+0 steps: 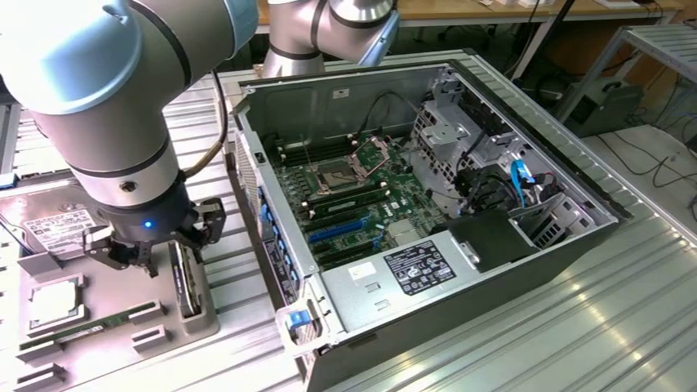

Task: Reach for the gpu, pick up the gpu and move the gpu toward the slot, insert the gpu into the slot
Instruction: 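Pick up the gpu and move the gpu toward the slot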

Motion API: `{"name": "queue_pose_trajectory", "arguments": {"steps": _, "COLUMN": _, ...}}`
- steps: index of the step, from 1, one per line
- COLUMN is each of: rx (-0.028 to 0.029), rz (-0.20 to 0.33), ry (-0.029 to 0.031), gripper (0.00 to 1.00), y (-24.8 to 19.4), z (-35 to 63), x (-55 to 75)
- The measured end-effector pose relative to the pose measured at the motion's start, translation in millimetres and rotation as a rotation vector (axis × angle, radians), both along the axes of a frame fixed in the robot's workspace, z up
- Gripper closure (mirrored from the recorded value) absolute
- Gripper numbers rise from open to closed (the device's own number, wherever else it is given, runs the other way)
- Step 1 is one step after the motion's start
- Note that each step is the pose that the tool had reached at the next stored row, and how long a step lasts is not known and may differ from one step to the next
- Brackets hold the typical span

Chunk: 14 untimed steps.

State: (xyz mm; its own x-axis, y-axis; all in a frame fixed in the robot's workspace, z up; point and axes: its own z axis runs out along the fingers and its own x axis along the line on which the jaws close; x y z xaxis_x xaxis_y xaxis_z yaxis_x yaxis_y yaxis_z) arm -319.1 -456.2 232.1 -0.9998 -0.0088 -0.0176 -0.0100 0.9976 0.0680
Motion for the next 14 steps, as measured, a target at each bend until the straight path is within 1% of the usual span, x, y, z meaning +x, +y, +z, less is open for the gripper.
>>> {"name": "queue_pose_trajectory", "arguments": {"steps": 5, "rx": 0.0, "rz": 0.0, "ry": 0.0, "gripper": 0.42, "y": 0.0, "z": 0.0, "x": 0.4}}
{"name": "queue_pose_trajectory", "arguments": {"steps": 6, "rx": 0.0, "rz": 0.0, "ry": 0.0, "gripper": 0.44, "y": 0.0, "z": 0.0, "x": 0.4}}
{"name": "queue_pose_trajectory", "arguments": {"steps": 7, "rx": 0.0, "rz": 0.0, "ry": 0.0, "gripper": 0.51, "y": 0.0, "z": 0.0, "x": 0.4}}
{"name": "queue_pose_trajectory", "arguments": {"steps": 8, "rx": -0.0001, "rz": 0.0, "ry": 0.0, "gripper": 0.51, "y": 0.0, "z": 0.0, "x": 0.3}}
{"name": "queue_pose_trajectory", "arguments": {"steps": 9, "rx": -0.0001, "rz": 0.0, "ry": 0.0001, "gripper": 0.58, "y": 0.0, "z": 0.0, "x": 0.3}}
{"name": "queue_pose_trajectory", "arguments": {"steps": 14, "rx": -0.0002, "rz": 0.0, "ry": 0.0002, "gripper": 0.58, "y": 0.0, "z": 0.1, "x": 0.5}}
